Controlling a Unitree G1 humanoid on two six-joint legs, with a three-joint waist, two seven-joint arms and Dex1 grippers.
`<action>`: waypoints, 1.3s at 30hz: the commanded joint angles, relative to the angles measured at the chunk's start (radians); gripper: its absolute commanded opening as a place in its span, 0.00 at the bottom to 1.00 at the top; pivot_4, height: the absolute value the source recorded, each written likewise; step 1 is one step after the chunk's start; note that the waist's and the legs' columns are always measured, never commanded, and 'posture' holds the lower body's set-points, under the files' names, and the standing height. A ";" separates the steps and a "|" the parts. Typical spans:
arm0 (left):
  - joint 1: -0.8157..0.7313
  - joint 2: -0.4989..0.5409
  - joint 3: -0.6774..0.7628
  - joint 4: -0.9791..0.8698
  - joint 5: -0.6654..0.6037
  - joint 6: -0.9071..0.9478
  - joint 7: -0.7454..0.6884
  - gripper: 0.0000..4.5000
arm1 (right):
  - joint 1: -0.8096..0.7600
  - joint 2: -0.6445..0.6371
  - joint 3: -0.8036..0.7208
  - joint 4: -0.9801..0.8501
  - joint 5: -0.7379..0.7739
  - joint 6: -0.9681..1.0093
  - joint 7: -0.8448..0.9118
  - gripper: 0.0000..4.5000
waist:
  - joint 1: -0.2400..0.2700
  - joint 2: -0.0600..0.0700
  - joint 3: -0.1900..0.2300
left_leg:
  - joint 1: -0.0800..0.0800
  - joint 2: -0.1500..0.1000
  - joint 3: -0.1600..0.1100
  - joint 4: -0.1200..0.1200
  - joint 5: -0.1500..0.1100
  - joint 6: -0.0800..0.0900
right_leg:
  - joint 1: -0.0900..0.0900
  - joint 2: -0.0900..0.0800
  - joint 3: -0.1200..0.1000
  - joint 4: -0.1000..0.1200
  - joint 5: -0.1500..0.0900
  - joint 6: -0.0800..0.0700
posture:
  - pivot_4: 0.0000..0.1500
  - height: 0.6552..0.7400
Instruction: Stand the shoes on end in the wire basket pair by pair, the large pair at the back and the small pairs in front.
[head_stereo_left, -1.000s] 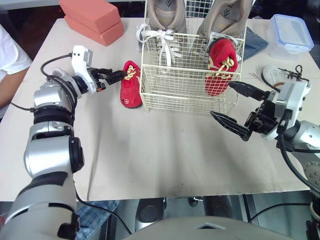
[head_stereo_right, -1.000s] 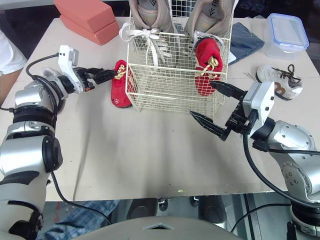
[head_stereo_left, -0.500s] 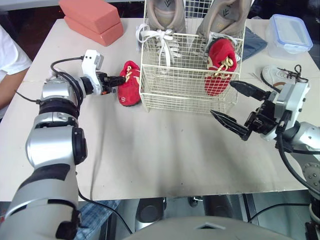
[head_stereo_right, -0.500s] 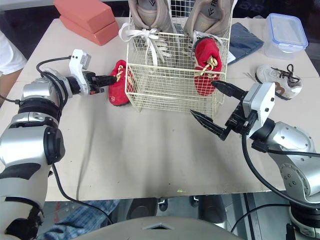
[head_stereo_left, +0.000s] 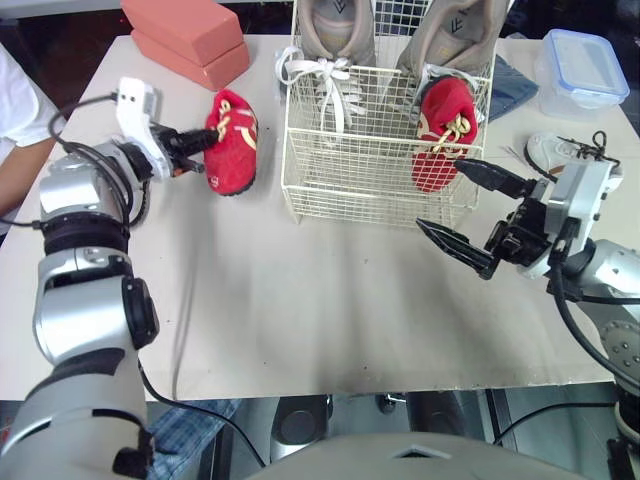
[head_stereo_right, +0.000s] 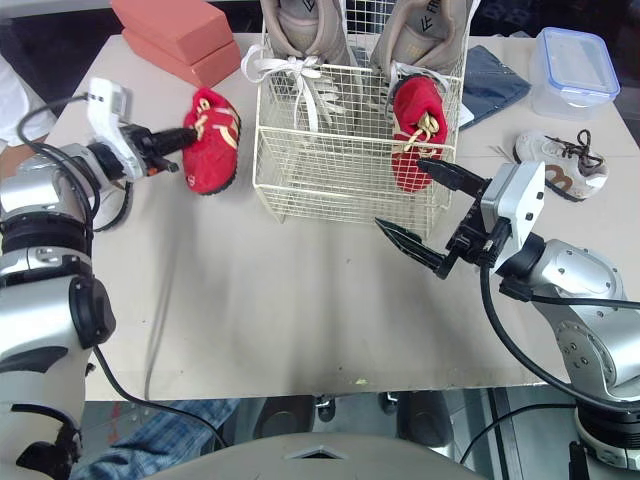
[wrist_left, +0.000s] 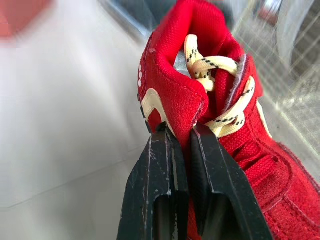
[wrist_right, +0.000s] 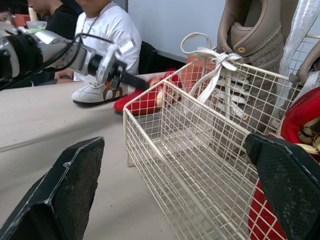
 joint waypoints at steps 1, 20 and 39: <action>0.014 -0.059 0.143 -0.307 -0.155 -0.124 0.066 0.01 | -0.017 0.005 -0.025 -0.018 0.024 -0.024 -0.002 1.00 | 0.002 0.000 0.000 | -0.001 0.000 -0.001 0.001 0.000 0.000 | 0.000 -0.001 0.000 0.000 0.000 0.000 | 1.00 0.36; 0.115 -0.464 -0.045 -0.626 0.016 -0.612 0.422 0.01 | 0.004 0.053 -0.058 -0.030 0.044 -0.050 -0.078 1.00 | 0.001 0.000 -0.001 | 0.003 -0.002 -0.001 0.004 0.000 0.000 | 0.005 0.001 0.000 0.001 0.000 0.000 | 1.00 0.36; 0.170 -0.520 -0.239 -0.263 0.453 -1.282 0.707 0.01 | 0.017 0.065 -0.056 -0.064 0.023 -0.063 -0.159 1.00 | 0.008 -0.001 -0.002 | 0.002 -0.002 -0.001 0.004 -0.001 0.001 | 0.005 0.000 -0.002 0.001 0.000 0.000 | 1.00 0.36</action>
